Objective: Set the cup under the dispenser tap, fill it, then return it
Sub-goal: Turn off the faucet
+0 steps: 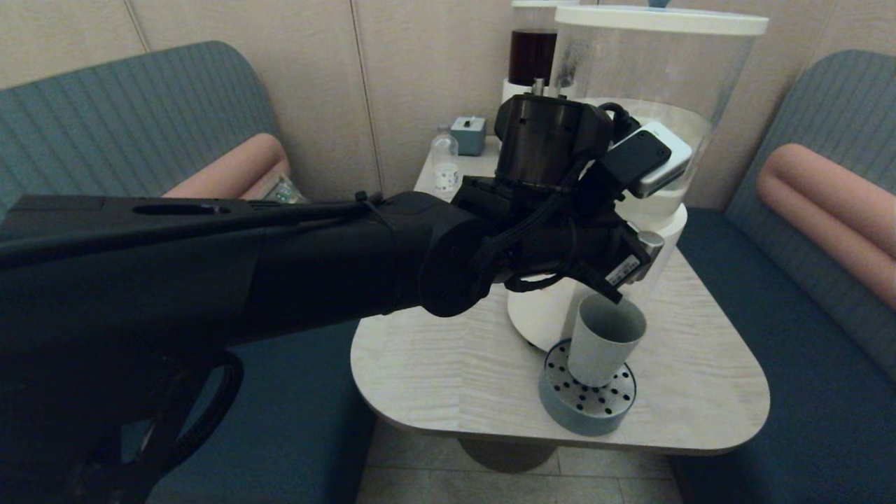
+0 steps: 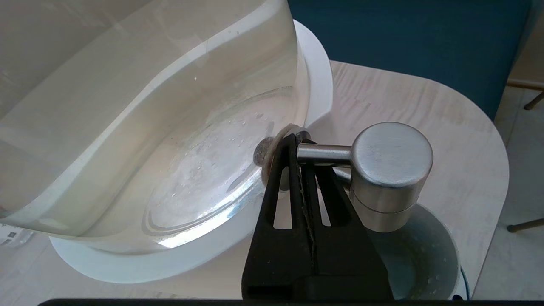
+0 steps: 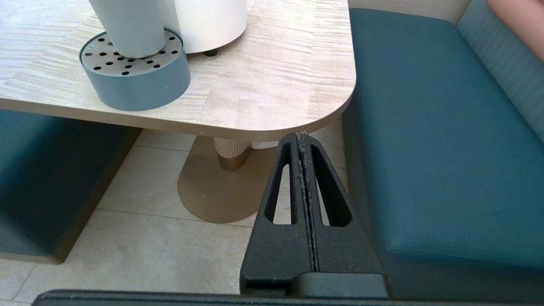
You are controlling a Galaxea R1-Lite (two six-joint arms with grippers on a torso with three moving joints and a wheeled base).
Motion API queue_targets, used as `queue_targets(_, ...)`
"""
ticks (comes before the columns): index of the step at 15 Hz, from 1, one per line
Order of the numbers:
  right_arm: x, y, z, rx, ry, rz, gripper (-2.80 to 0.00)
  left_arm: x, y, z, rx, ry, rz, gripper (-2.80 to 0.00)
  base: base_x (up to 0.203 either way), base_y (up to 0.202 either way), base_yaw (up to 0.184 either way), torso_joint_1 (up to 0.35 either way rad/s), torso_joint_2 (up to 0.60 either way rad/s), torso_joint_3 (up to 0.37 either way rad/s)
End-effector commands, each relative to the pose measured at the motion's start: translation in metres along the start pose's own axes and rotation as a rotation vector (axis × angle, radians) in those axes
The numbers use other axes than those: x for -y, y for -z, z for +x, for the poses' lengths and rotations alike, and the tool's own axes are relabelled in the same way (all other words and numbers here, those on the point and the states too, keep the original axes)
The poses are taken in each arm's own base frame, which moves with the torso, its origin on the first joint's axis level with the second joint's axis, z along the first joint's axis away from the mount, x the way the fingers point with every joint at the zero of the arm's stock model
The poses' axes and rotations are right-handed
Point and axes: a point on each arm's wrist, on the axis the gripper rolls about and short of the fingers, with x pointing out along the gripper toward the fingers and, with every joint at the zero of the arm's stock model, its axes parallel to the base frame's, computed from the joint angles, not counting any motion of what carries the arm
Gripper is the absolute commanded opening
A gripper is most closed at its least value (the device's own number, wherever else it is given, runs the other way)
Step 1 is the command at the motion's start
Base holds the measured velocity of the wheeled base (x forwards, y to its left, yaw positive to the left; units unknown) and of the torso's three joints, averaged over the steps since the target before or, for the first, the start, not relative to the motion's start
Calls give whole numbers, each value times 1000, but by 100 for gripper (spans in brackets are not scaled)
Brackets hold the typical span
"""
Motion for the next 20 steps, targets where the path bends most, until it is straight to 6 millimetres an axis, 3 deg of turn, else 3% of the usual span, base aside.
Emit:
queue_targets(1, 0, 0, 0, -2, 0, 0, -280, 2, 5, 3, -16, 8, 3, -280, 0, 0, 0, 0, 0, 0)
queue_targets(10, 0, 0, 0, -1, 0, 0, -280, -1, 0, -3, -11, 1, 10, -280, 0, 0, 0, 0, 0, 0)
queue_targets(20, 0, 0, 0, -2, 0, 1, -280, -12, -7, -64, -46, -19, -12, -280, 0, 0, 0, 0, 0, 0)
